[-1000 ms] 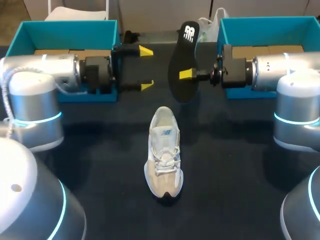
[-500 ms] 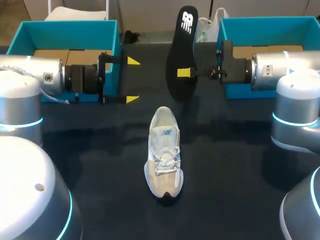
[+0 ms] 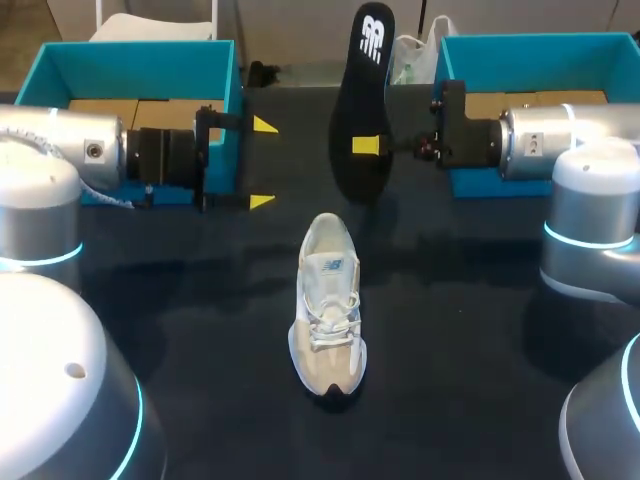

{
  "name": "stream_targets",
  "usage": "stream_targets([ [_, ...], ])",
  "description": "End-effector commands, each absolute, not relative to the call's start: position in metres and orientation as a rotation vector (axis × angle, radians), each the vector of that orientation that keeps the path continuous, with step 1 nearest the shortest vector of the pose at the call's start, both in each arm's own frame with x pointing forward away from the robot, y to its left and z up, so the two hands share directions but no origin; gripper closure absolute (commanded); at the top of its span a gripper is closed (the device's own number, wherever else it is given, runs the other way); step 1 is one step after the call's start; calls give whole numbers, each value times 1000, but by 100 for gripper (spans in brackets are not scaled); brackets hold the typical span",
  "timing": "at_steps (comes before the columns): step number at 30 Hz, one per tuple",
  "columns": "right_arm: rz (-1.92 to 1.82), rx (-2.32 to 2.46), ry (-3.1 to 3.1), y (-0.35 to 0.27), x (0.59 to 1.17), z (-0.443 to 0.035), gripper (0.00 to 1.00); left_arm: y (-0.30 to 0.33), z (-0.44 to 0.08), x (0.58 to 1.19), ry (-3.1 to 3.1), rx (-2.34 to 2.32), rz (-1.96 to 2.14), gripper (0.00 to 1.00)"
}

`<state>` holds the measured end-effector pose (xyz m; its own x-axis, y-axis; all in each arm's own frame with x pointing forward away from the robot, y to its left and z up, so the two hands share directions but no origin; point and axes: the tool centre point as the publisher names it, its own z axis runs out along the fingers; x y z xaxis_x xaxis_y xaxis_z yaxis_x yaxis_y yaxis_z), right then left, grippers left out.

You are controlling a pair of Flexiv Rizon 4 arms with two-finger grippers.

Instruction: Take the shoe out of the shoebox, open the shoe tongue, remove and reinsert the insole, then place the shoe into the shoebox

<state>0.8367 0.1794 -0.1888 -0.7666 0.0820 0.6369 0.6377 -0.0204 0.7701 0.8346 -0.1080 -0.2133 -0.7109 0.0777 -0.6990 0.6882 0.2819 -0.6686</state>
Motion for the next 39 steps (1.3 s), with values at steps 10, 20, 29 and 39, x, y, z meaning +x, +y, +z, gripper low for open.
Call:
stream_targets([
  [10,-1839,-750,-1857,181,837,-189,100,-108,-213,834,2010,686,-1450,0],
  [20,-1845,-691,-1912,186,838,-198,100,-95,-242,815,2311,630,-1488,0],
  [29,-1836,-519,-2023,193,844,-216,100,-87,-265,810,2405,605,-1453,0],
  [39,-1834,-473,-1997,198,848,-228,100,-90,-307,794,2566,620,-1414,0],
])
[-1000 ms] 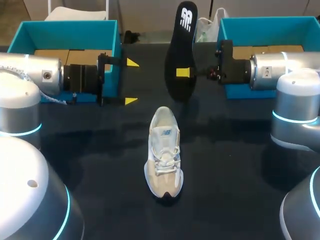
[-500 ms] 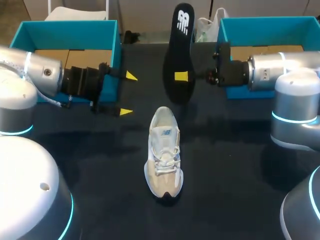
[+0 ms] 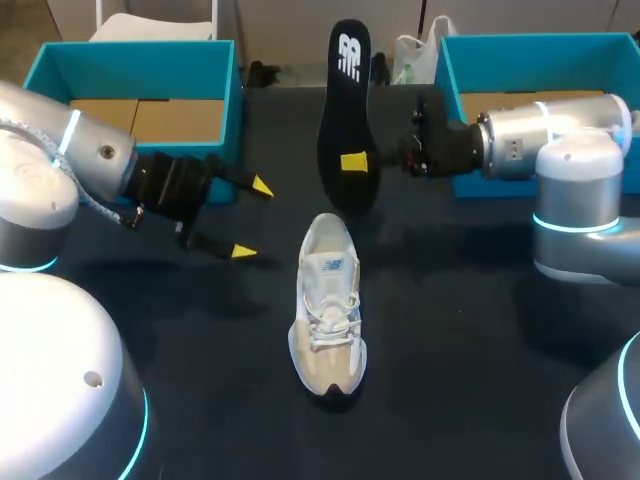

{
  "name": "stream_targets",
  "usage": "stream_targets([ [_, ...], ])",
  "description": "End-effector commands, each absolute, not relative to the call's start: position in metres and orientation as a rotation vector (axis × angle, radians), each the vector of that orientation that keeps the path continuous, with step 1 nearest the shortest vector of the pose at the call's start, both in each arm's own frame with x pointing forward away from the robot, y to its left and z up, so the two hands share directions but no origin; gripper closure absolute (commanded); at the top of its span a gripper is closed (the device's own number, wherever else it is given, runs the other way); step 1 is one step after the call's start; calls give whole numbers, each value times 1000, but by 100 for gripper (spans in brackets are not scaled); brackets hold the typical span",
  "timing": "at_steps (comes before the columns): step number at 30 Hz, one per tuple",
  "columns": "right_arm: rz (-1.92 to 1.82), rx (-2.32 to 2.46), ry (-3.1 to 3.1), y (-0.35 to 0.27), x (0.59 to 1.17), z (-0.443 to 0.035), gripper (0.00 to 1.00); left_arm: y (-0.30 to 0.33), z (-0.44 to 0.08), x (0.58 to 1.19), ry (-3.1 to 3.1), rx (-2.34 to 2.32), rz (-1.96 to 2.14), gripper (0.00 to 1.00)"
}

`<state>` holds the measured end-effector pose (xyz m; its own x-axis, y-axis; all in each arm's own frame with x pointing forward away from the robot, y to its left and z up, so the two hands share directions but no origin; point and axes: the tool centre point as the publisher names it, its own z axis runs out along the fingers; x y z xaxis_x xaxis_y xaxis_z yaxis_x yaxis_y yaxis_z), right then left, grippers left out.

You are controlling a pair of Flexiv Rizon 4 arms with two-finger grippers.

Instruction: Take the shoe out of the shoebox, open the shoe tongue, remove and reinsert the insole, then place the shoe into the shoebox

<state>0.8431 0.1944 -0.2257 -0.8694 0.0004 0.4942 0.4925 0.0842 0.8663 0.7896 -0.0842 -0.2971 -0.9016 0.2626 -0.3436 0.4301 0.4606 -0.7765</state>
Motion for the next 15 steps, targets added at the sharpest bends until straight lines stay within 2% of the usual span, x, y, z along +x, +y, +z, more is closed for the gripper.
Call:
stream_targets([
  [1,-1834,-473,-1997,198,848,-228,100,-91,-310,794,2575,627,-1403,0],
  [15,-1848,-472,-1981,201,845,-235,100,-95,-313,790,2739,587,-1268,0],
])
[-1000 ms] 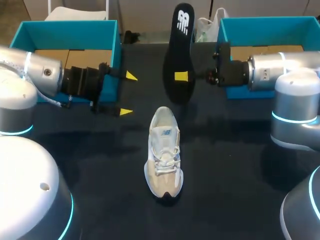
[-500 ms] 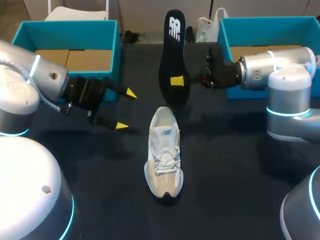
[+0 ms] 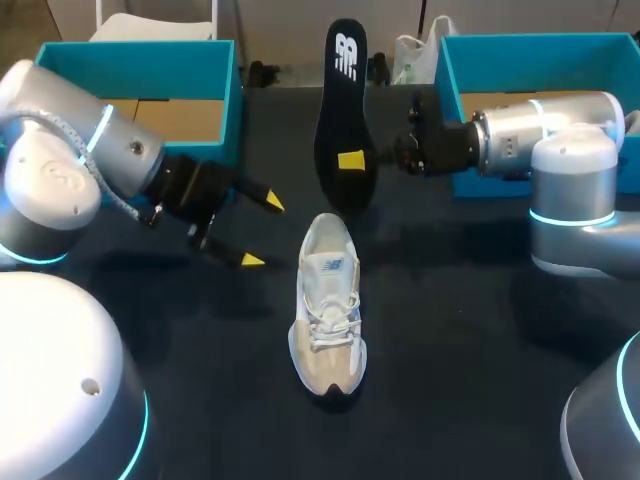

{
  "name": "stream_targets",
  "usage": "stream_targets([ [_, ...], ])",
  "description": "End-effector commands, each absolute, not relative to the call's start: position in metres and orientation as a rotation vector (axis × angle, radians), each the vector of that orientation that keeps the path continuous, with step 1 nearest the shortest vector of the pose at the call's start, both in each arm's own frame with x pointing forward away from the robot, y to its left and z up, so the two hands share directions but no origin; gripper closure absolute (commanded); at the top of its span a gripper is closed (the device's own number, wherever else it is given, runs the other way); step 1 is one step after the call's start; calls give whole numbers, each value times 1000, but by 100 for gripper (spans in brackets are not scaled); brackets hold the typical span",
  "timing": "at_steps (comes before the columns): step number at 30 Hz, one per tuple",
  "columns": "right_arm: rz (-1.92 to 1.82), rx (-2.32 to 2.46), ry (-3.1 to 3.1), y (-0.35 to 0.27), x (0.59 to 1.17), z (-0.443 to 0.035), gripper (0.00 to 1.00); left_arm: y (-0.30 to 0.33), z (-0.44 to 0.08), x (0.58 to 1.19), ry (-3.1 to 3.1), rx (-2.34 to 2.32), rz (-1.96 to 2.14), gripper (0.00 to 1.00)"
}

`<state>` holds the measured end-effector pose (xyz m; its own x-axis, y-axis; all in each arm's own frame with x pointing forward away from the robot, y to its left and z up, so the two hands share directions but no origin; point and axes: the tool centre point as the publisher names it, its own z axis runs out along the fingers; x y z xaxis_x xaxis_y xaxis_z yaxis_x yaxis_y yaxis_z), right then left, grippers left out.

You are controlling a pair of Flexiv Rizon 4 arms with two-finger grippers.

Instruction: Take the shoe out of the shoebox, open the shoe tongue, remove and reinsert the insole, then place the shoe into the shoebox

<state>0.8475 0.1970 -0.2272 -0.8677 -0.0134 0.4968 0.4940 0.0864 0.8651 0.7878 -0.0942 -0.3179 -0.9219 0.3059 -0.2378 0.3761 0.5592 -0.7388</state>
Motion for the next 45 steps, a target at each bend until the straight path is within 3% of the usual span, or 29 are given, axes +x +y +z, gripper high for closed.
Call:
stream_targets([
  [1,-1856,-476,-1979,202,841,-240,100,-94,-313,790,2763,581,-1245,0],
  [45,-1925,-466,-2005,221,823,-256,100,-118,-328,789,2861,473,-1087,0],
])
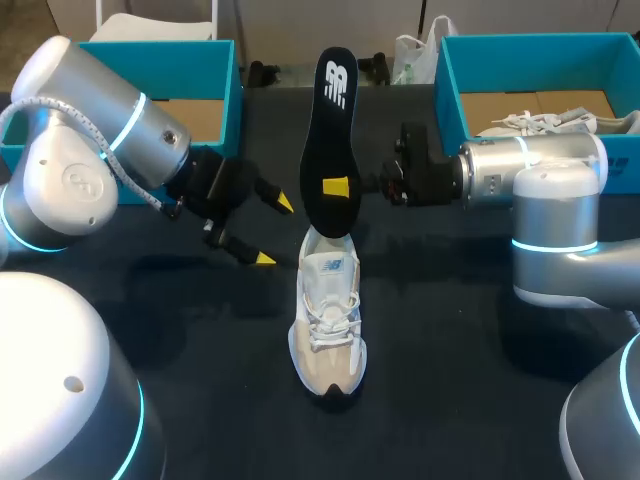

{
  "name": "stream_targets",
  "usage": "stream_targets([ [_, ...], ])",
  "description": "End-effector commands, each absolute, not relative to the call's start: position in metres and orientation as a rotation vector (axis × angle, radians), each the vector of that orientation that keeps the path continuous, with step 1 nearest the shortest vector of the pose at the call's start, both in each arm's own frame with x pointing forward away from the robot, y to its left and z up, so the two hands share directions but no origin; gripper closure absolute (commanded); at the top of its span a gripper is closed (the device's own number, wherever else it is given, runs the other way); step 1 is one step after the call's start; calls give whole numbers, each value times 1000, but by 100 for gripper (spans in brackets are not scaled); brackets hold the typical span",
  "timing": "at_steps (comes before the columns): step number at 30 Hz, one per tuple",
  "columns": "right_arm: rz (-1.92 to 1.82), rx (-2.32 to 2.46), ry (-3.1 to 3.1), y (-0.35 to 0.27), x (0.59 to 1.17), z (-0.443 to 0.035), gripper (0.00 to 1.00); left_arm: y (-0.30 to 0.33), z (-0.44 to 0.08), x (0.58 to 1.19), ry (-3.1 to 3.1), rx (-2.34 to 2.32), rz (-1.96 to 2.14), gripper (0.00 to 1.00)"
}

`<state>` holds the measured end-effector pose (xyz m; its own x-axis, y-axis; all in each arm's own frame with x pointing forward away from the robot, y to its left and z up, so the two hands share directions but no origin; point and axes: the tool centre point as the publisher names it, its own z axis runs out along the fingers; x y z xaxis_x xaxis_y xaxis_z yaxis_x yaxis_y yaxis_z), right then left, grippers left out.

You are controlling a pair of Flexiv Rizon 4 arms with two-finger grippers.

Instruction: Take the shoe out of the shoebox, open the shoe tongue, remove and reinsert the insole, then place the shoe into the shoebox

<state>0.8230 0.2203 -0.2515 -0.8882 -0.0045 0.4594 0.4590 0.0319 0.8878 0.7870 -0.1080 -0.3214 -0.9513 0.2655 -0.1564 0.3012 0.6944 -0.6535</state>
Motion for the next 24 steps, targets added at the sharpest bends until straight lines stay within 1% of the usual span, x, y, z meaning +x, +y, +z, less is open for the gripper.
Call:
stream_targets([
  [1,-1918,-470,-2024,221,822,-258,100,-121,-331,788,2870,468,-1080,0],
  [15,-1934,-391,-2032,225,809,-284,100,-122,-341,795,2905,435,-1055,0],
  [24,-1934,-391,-2032,225,809,-284,100,-118,-340,801,2902,406,-1060,0],
])
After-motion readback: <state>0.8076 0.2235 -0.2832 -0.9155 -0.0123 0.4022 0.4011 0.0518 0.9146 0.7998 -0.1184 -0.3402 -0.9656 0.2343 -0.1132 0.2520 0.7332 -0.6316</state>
